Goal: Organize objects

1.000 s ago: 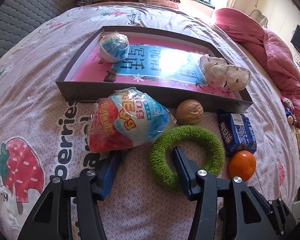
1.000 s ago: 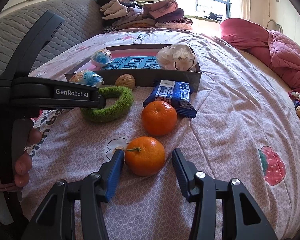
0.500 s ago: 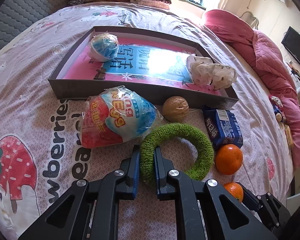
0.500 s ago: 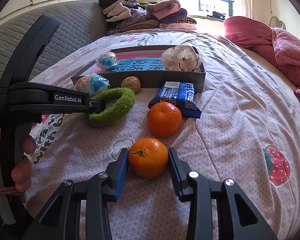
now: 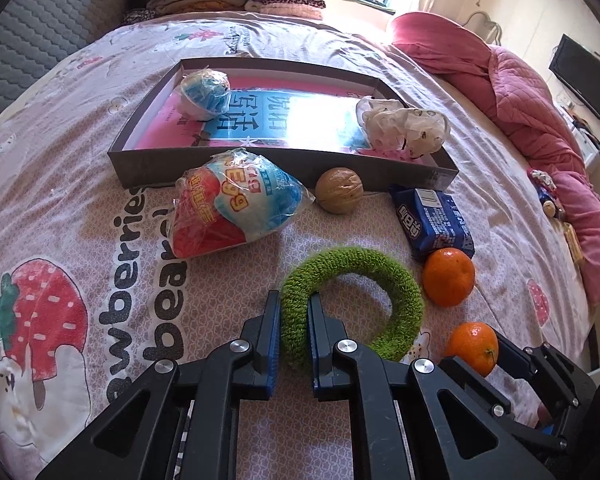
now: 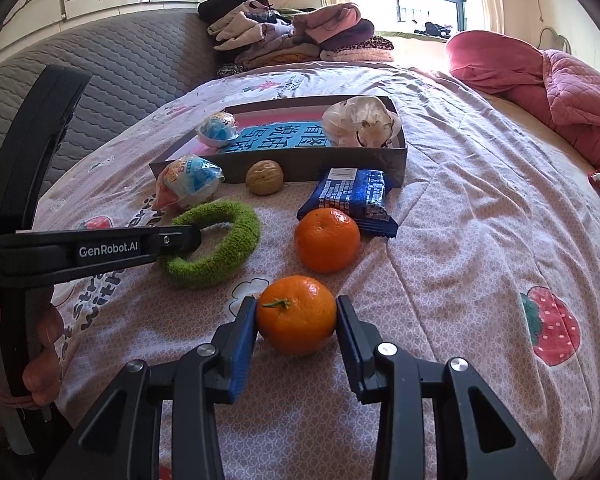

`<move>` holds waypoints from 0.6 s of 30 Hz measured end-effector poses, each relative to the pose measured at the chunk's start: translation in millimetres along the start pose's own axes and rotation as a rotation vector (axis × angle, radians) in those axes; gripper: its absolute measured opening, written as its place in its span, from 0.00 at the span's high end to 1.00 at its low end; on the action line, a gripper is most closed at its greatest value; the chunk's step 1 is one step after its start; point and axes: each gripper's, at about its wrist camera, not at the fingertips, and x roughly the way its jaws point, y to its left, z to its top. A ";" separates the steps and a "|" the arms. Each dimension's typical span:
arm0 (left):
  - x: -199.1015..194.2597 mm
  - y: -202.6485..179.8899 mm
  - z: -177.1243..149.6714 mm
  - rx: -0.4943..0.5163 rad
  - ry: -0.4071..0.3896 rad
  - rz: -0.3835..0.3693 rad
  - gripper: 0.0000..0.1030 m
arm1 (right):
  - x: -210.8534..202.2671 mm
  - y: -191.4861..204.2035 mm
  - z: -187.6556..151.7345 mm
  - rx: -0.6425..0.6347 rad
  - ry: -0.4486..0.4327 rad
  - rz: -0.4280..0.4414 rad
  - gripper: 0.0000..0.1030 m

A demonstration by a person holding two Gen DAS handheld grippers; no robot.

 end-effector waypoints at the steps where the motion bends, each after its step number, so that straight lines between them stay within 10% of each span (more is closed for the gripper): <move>1: -2.6 -0.1 -1.2 0.003 -0.006 0.005 0.89 | -1.5 -0.2 0.0 0.000 -0.004 0.001 0.62; 18: -53.7 5.6 -7.0 0.020 -0.117 0.055 0.89 | -25.9 12.9 7.6 -0.025 -0.081 0.035 0.62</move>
